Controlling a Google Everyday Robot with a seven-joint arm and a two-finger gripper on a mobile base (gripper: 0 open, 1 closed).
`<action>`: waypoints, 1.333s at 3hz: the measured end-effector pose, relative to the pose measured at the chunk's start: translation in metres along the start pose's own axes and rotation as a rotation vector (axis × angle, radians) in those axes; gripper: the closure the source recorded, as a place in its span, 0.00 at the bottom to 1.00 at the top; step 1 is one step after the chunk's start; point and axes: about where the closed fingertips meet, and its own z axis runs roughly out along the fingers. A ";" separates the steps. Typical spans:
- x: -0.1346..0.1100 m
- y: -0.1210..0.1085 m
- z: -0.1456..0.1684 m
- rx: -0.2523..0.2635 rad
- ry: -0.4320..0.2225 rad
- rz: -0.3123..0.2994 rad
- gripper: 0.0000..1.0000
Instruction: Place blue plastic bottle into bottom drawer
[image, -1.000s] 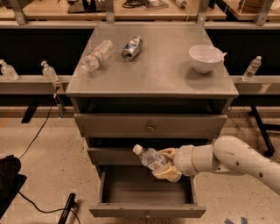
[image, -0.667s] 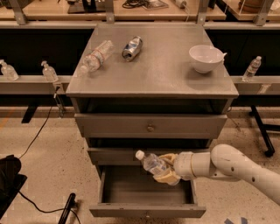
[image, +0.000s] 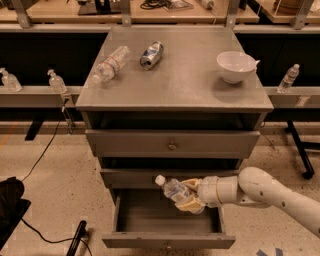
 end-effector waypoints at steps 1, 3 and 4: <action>0.048 -0.012 0.011 0.030 0.014 -0.015 1.00; 0.144 -0.017 0.066 0.013 0.065 -0.089 1.00; 0.180 -0.017 0.105 -0.052 0.157 -0.139 1.00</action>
Offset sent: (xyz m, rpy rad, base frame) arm 0.0275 -0.0550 -0.1727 -0.0508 -0.0988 -0.0159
